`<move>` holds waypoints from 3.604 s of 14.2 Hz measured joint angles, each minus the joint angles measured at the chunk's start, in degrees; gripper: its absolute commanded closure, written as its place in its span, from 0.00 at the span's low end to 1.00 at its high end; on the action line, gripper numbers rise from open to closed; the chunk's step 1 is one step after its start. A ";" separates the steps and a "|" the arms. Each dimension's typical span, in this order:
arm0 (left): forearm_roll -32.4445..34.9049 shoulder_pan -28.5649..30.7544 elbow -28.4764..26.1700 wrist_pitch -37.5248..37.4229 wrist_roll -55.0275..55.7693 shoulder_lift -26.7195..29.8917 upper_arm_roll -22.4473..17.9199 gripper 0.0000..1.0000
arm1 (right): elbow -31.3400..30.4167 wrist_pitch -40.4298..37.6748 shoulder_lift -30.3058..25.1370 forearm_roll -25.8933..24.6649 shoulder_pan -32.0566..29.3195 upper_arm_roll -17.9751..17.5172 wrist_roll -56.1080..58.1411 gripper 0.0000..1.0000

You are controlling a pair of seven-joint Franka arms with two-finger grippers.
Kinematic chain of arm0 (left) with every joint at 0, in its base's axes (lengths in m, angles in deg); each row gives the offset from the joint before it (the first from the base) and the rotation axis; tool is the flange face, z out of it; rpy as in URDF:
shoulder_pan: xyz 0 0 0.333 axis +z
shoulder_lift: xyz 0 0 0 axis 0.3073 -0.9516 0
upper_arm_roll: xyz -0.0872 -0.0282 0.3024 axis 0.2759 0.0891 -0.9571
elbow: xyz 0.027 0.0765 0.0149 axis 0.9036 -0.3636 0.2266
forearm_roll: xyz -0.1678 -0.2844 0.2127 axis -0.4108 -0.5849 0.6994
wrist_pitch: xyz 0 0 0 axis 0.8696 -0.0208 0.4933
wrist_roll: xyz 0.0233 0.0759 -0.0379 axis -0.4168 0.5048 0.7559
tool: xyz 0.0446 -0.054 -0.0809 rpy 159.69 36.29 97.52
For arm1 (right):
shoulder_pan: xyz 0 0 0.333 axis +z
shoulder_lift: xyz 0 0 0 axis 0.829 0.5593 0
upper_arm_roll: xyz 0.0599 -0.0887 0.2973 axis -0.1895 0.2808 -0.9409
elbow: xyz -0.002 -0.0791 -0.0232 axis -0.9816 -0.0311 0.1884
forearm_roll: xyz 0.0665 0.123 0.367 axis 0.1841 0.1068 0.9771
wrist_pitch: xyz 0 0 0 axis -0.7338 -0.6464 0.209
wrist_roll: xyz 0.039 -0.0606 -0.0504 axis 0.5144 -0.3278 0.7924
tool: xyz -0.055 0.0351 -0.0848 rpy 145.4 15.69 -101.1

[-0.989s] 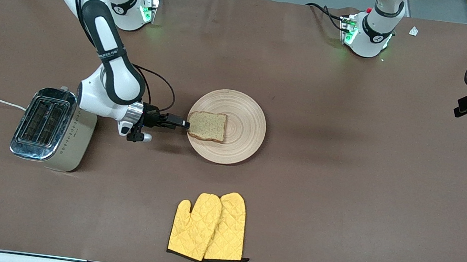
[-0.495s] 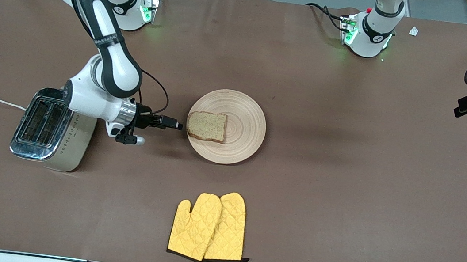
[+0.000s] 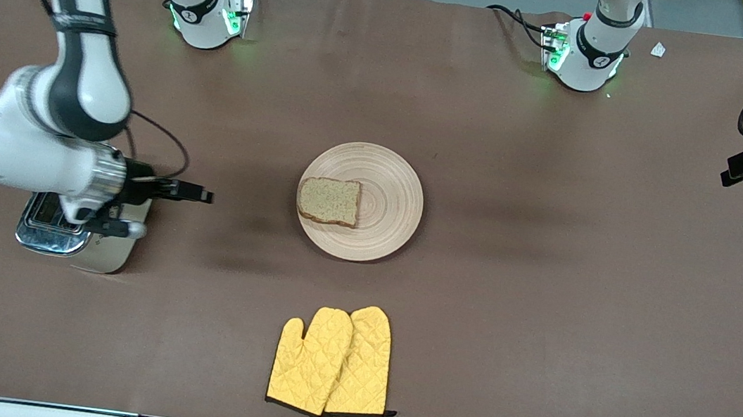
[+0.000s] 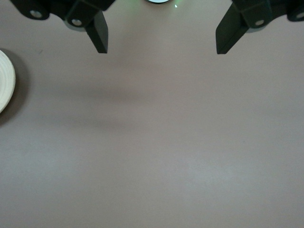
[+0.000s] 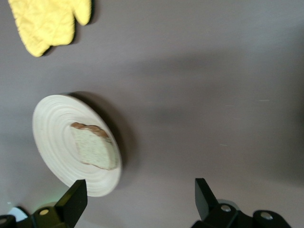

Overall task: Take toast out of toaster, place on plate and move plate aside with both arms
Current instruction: 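Withdraw the right gripper back toward the toaster, then reach the left gripper toward the rim of the wooden plate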

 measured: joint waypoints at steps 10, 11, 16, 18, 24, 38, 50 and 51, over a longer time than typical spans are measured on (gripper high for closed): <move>-9.53 -0.14 -0.42 1.02 0.00 -4.43 0.13 0.00 | 8.63 -8.28 -10.28 -22.64 -0.14 7.02 0.01 0.00; -11.96 -0.18 -0.95 1.71 0.00 -5.22 0.17 0.00 | 8.63 -8.53 -11.80 -23.89 -0.14 7.22 0.01 0.00; -20.82 -0.98 -4.28 7.43 -3.91 -10.63 1.37 0.00 | 10.37 -13.27 -15.24 -24.91 -0.72 8.28 0.54 0.00; -22.74 -1.33 -5.92 12.21 -6.80 -13.24 3.37 0.00 | 11.64 -15.12 -15.52 -24.91 -0.92 8.52 0.58 0.00; -31.23 -2.06 -10.01 21.33 -9.92 -21.19 11.65 0.00 | 12.53 -16.91 -15.54 -25.06 -0.89 7.73 0.64 0.00; -62.83 -3.00 -20.91 42.23 -43.21 -36.58 18.73 0.14 | 13.15 -18.28 -15.69 -31.17 -17.55 -12.92 0.75 0.00; -71.59 -8.28 -21.10 47.32 -50.49 -42.88 18.89 0.45 | 14.88 -18.97 -15.70 -32.10 -17.78 -12.92 0.75 0.00; -71.60 -8.56 -21.20 47.71 -50.49 -42.99 18.89 0.46 | 14.88 -19.10 -15.70 -32.10 -17.79 -12.92 0.75 0.00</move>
